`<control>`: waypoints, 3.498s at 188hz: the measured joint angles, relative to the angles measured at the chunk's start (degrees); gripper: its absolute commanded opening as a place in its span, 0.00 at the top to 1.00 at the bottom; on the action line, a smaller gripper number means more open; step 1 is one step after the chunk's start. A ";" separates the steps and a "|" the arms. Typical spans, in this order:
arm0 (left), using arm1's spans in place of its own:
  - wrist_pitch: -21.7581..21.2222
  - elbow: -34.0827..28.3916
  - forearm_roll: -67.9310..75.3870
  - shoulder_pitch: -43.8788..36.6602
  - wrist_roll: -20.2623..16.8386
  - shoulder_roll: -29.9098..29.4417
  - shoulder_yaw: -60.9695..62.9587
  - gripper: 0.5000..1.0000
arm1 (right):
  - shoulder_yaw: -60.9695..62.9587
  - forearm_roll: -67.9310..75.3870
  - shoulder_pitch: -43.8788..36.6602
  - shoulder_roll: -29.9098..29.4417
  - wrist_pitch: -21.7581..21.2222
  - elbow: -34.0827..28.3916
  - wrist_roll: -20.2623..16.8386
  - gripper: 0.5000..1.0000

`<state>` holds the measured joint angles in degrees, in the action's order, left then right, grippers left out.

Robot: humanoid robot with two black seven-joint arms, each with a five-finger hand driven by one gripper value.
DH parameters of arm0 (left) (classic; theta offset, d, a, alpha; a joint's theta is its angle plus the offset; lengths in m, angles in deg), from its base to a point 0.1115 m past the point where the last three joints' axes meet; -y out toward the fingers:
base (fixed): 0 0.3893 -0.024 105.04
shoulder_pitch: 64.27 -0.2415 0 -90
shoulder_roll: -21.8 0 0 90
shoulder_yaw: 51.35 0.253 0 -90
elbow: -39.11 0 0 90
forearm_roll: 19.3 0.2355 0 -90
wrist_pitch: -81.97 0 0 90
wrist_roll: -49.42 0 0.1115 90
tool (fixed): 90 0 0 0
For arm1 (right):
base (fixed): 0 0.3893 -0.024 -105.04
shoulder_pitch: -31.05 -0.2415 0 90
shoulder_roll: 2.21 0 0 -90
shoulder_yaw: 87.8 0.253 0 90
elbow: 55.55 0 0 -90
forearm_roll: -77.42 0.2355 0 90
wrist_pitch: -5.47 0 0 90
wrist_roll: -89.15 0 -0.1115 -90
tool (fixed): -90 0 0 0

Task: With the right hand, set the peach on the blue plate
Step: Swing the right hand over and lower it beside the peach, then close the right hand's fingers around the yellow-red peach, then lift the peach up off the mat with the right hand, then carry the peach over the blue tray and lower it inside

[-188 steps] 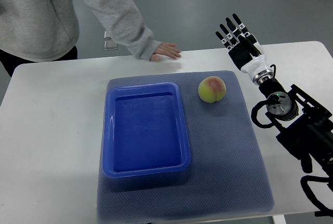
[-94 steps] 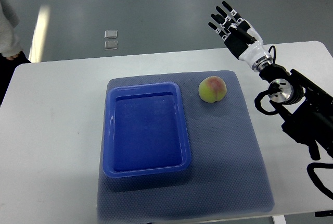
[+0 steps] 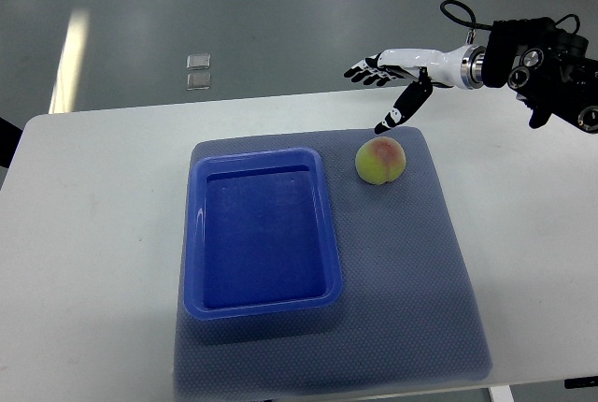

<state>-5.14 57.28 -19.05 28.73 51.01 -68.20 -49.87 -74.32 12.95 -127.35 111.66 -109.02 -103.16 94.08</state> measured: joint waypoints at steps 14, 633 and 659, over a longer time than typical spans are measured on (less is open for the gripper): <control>0.01 0.00 -0.04 0.00 0.00 0.00 -0.05 0.00 | -2.03 -1.70 -0.69 0.04 0.12 -0.56 -1.05 0.14; 0.10 -0.07 -0.20 -0.01 0.00 0.00 0.02 0.00 | -12.78 0.97 1.63 -23.88 5.14 4.84 2.66 0.14; 0.10 -0.07 -0.16 -0.01 0.00 0.00 0.02 0.00 | -12.34 1.49 1.24 -23.88 4.74 4.78 2.67 0.14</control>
<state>-5.04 57.22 -19.21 28.72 51.01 -68.20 -49.85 -86.66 14.44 -126.10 87.78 -104.28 -98.38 96.75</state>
